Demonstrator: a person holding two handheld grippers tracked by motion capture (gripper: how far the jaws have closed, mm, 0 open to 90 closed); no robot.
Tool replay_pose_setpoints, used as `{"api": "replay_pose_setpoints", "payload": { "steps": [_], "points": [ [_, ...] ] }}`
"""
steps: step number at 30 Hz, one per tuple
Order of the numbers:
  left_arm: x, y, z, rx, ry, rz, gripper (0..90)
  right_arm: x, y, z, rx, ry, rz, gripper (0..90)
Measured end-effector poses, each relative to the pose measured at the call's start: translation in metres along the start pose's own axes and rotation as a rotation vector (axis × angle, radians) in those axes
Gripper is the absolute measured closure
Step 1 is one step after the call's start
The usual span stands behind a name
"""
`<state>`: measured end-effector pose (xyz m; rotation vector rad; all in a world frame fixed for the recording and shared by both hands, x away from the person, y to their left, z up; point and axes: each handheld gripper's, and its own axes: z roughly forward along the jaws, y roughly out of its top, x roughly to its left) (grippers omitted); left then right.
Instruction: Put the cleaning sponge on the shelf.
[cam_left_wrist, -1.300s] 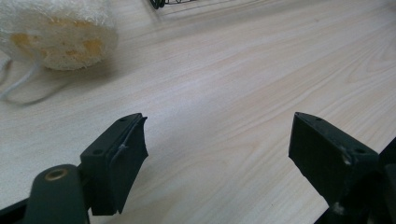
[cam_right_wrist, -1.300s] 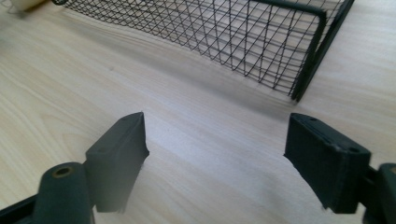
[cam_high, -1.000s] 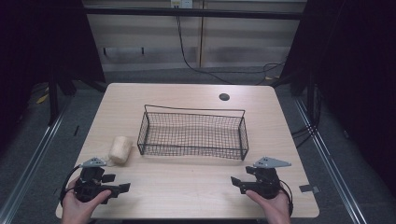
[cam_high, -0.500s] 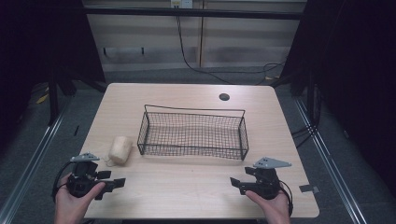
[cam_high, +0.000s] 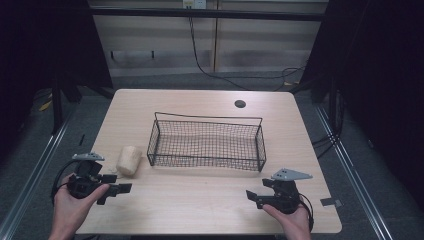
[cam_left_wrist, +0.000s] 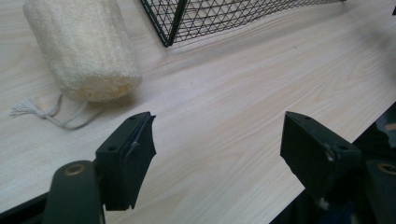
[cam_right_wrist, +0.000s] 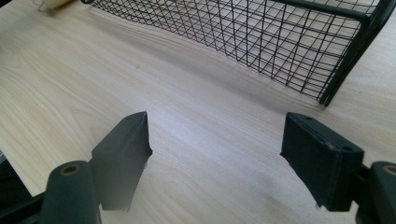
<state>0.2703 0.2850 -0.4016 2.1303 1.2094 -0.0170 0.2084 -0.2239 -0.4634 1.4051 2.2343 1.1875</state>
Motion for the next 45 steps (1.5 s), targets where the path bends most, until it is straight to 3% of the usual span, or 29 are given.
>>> {"api": "replay_pose_setpoints", "payload": {
  "steps": [6,7,13,18,22,31,33,38,42,44,45],
  "points": [
    [0.008,0.014,0.0,0.013,0.012,-0.011,27.6,0.0,0.0,0.0,-0.004,0.002,0.004,23.4],
    [0.009,0.018,-0.002,0.032,0.032,-0.01,28.2,0.0,0.0,0.0,-0.005,0.007,0.006,23.3],
    [0.011,0.027,-0.005,0.064,0.027,-0.009,28.1,0.0,0.0,0.0,-0.006,0.008,0.006,22.8],
    [0.015,0.037,-0.008,0.092,0.05,-0.004,28.3,0.001,-0.001,0.0,0.001,0.014,0.01,22.8],
    [0.021,0.047,-0.006,0.146,0.078,-0.004,27.5,0.001,0.0,0.001,0.004,0.016,0.006,22.8],
    [0.03,0.056,-0.005,0.21,0.096,-0.012,21.9,0.002,-0.001,0.001,0.009,0.016,0.003,22.6],
    [0.034,0.06,-0.004,0.21,0.123,-0.047,20.6,0.002,-0.001,0.002,0.011,0.017,0.001,22.6],
    [0.041,0.066,-0.002,0.228,0.121,-0.053,19.9,0.002,-0.001,0.002,0.016,0.014,-0.001,22.6],
    [0.042,0.073,0.003,0.259,0.138,-0.047,21.3,0.001,-0.001,0.003,0.017,0.013,-0.002,22.6],
    [0.04,0.078,0.007,0.279,0.185,-0.033,23.0,0.002,-0.001,0.003,0.022,0.015,-0.001,22.6],
    [0.04,0.078,0.007,0.279,0.185,-0.033,23.0,0.002,-0.001,0.003,0.022,0.015,-0.001,22.6]
  ]
}}
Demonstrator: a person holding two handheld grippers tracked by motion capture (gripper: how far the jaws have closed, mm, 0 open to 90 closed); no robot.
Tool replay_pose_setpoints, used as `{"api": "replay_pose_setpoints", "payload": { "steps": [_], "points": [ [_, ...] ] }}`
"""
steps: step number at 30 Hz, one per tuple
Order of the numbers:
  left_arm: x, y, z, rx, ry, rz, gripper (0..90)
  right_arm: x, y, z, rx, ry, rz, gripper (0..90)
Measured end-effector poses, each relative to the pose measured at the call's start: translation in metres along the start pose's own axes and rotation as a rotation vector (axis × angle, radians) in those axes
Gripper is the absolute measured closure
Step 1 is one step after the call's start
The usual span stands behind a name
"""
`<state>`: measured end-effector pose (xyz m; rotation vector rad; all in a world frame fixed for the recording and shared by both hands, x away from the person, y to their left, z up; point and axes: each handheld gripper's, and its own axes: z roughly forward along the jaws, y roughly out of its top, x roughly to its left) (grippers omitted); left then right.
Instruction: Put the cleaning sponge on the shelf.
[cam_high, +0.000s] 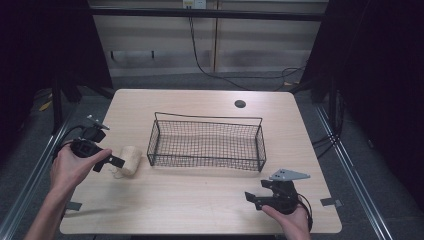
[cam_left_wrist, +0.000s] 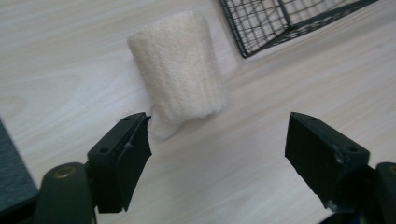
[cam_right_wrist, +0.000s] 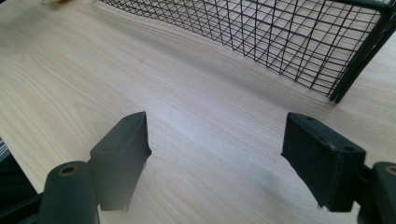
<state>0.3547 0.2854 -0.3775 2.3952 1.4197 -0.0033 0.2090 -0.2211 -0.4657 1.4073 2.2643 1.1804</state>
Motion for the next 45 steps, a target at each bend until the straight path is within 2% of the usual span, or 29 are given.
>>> {"api": "replay_pose_setpoints", "payload": {
  "steps": [3,5,11,14,16,17,22,25,29,35,39,41,45],
  "points": [
    [0.002,0.006,0.003,0.022,-0.003,-0.011,22.7,0.001,0.0,0.0,0.003,0.003,0.002,22.6],
    [0.004,0.01,0.006,0.031,0.011,-0.02,21.5,0.0,0.0,0.001,0.011,0.001,0.0,22.6],
    [0.002,0.02,0.013,0.081,0.03,-0.019,20.6,0.0,-0.001,0.0,0.009,-0.003,0.003,22.7],
    [0.001,0.023,0.017,0.082,0.045,-0.023,20.6,0.0,-0.001,0.001,0.011,0.0,0.002,22.6],
    [-0.001,0.026,0.02,0.087,0.07,-0.037,22.8,0.0,-0.001,0.001,0.021,0.002,0.001,22.6],
    [-0.001,0.029,0.023,0.107,0.073,-0.041,22.5,0.0,-0.001,0.002,0.022,0.003,0.002,22.6],
    [-0.003,0.033,0.029,0.135,0.099,-0.066,23.1,0.0,-0.001,0.002,0.023,0.004,0.002,22.6],
    [-0.003,0.035,0.033,0.13,0.117,-0.092,28.8,0.0,-0.001,0.002,0.021,0.005,0.0,22.6],
    [-0.004,0.039,0.039,0.141,0.116,-0.116,26.5,0.0,-0.001,0.002,0.026,0.007,0.003,22.5],
    [-0.003,0.04,0.048,0.185,0.12,-0.118,23.4,0.0,-0.001,0.002,0.027,0.009,0.004,22.5],
    [-0.003,0.04,0.052,0.172,0.135,-0.133,22.6,0.0,-0.001,0.002,0.029,0.01,0.007,22.4],
    [-0.004,0.04,0.056,0.198,0.137,-0.139,21.3,0.0,-0.001,0.002,0.028,0.01,0.006,22.3],
    [-0.003,0.042,0.063,0.208,0.138,-0.159,21.2,0.0,-0.001,0.003,0.033,0.018,0.005,22.5]
  ]
}}
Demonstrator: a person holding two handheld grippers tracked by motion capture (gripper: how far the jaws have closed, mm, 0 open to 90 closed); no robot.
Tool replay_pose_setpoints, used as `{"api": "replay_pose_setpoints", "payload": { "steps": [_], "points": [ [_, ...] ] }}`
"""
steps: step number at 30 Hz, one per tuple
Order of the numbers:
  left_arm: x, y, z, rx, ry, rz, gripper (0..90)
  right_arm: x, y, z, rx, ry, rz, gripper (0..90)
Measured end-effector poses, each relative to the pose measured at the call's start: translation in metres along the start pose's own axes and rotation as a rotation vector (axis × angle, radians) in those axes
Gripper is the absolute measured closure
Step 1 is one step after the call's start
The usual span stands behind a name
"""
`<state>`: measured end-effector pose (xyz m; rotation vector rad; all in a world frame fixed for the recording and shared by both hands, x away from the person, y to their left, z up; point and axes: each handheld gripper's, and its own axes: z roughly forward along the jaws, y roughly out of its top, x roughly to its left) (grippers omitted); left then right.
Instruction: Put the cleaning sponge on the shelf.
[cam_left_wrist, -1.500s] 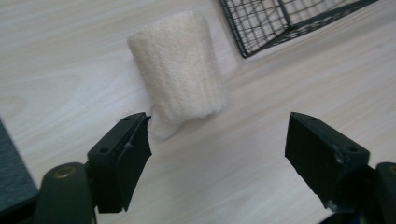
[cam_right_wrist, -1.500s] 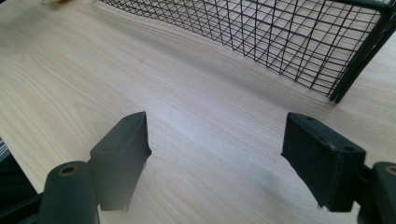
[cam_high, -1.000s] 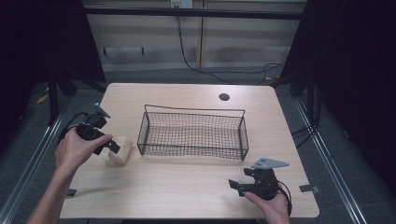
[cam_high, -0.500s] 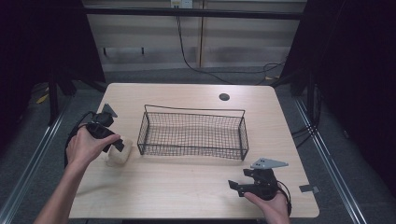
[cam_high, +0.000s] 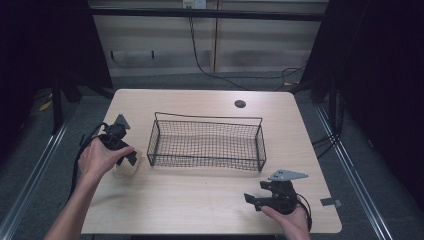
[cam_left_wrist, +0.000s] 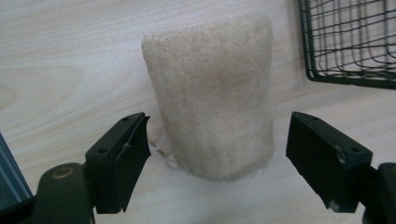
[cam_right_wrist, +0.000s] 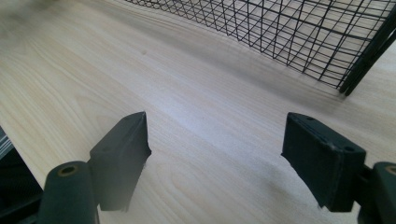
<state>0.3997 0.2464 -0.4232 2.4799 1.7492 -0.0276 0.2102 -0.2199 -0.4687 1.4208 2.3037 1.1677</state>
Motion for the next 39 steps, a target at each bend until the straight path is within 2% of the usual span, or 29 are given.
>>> {"api": "replay_pose_setpoints", "payload": {
  "steps": [2,6,7,13,16,21,22,25,28,30,32,34,37,39],
  "points": [
    [-0.001,0.002,0.004,0.01,-0.008,-0.013,21.1,0.0,0.0,0.0,0.002,-0.001,0.002,22.5],
    [-0.003,0.005,0.011,0.033,-0.004,0.002,21.1,0.001,0.0,0.001,0.004,-0.001,-0.003,22.5],
    [-0.003,0.005,0.013,0.041,0.001,-0.004,21.1,0.001,0.0,0.001,0.004,0.0,-0.005,22.5],
    [0.001,0.005,0.02,0.05,0.009,-0.01,20.3,0.001,0.0,0.001,0.005,0.002,-0.005,22.5],
    [0.0,0.007,0.022,0.049,0.002,-0.018,20.2,0.001,0.001,0.002,0.005,0.002,-0.006,22.5],
    [0.0,0.008,0.028,0.062,0.003,-0.007,20.6,0.001,0.001,0.002,0.009,0.003,-0.012,22.5],
    [0.0,0.008,0.031,0.064,-0.006,-0.017,20.8,0.001,0.001,0.002,0.009,0.003,-0.012,22.6],
    [0.001,0.007,0.033,0.066,-0.008,-0.022,24.7,0.001,0.001,0.002,0.009,0.004,-0.01,22.6],
    [0.001,0.006,0.034,0.066,-0.008,-0.022,25.7,0.001,0.001,0.002,0.008,0.005,-0.017,22.6],
    [0.001,0.006,0.034,0.051,-0.003,-0.026,29.6,0.001,0.001,0.002,0.01,0.001,-0.016,22.6],
    [0.001,0.006,0.034,0.059,0.015,-0.023,29.7,0.001,0.001,0.002,0.016,-0.002,-0.006,22.6],
    [0.002,0.005,0.032,0.071,0.012,-0.006,30.1,0.001,0.001,0.002,0.015,-0.003,-0.004,22.6],
    [0.002,0.004,0.031,0.079,0.004,-0.013,30.2,0.001,0.001,0.002,0.015,-0.003,-0.004,22.6],
    [0.003,0.004,0.029,0.081,-0.004,-0.002,30.2,0.001,0.001,0.002,0.015,-0.004,-0.003,22.6]
  ]
}}
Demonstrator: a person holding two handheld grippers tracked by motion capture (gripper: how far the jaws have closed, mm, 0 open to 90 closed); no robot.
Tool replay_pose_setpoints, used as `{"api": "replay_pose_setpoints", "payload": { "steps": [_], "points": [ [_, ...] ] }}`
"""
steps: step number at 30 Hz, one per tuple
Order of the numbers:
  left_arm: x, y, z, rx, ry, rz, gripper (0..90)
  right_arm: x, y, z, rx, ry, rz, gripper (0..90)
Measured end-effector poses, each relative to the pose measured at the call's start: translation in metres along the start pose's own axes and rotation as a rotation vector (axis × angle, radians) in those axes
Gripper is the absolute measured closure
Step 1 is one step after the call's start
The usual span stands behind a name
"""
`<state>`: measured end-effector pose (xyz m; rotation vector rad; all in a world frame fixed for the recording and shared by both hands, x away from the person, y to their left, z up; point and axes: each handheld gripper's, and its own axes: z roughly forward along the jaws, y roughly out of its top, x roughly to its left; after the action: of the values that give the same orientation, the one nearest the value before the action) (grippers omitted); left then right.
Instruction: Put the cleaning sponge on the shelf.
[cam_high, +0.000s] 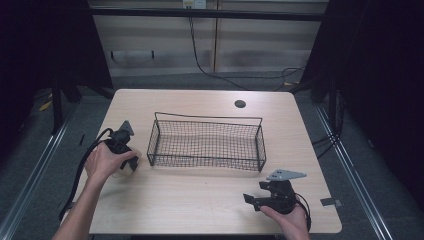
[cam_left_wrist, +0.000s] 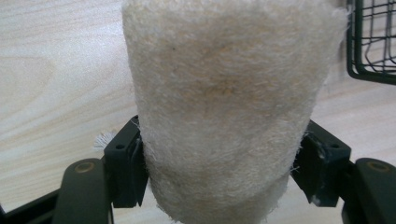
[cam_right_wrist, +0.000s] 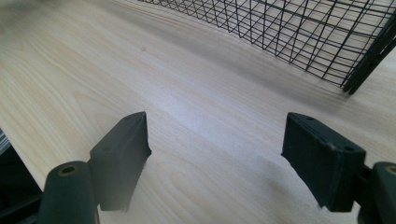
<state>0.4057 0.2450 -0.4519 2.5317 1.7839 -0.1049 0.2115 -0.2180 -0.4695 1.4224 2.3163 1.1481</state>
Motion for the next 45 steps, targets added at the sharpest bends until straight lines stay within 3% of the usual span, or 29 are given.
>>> {"api": "replay_pose_setpoints", "payload": {
  "steps": [2,7,11,16,19,25,37,45],
  "points": [
    [0.0,-0.001,-0.004,0.006,-0.011,0.024,30.2,0.0,0.0,0.0,-0.003,0.003,-0.003,22.6],
    [0.003,-0.003,-0.008,-0.004,-0.005,0.031,30.2,0.0,0.0,0.0,-0.003,0.003,-0.003,22.6],
    [0.004,-0.007,-0.015,-0.029,-0.034,0.038,30.3,-0.001,0.0,-0.001,-0.003,0.001,0.004,22.6],
    [0.008,-0.01,-0.024,-0.043,-0.033,0.049,30.3,0.0,-0.001,-0.002,-0.006,-0.001,0.005,22.6],
    [0.008,-0.013,-0.03,-0.065,-0.056,0.06,30.3,-0.001,-0.001,-0.002,-0.007,0.0,0.007,22.6],
    [0.004,-0.017,-0.044,-0.101,-0.06,0.081,30.4,-0.001,-0.001,-0.002,-0.008,0.001,0.004,22.6],
    [0.002,-0.023,-0.064,-0.131,-0.081,0.125,30.3,-0.001,-0.001,-0.002,-0.01,0.0,0.004,22.6],
    [0.002,-0.026,-0.074,-0.117,-0.077,0.145,30.3,-0.001,-0.001,-0.002,-0.014,0.003,0.002,22.6]
  ]
}}
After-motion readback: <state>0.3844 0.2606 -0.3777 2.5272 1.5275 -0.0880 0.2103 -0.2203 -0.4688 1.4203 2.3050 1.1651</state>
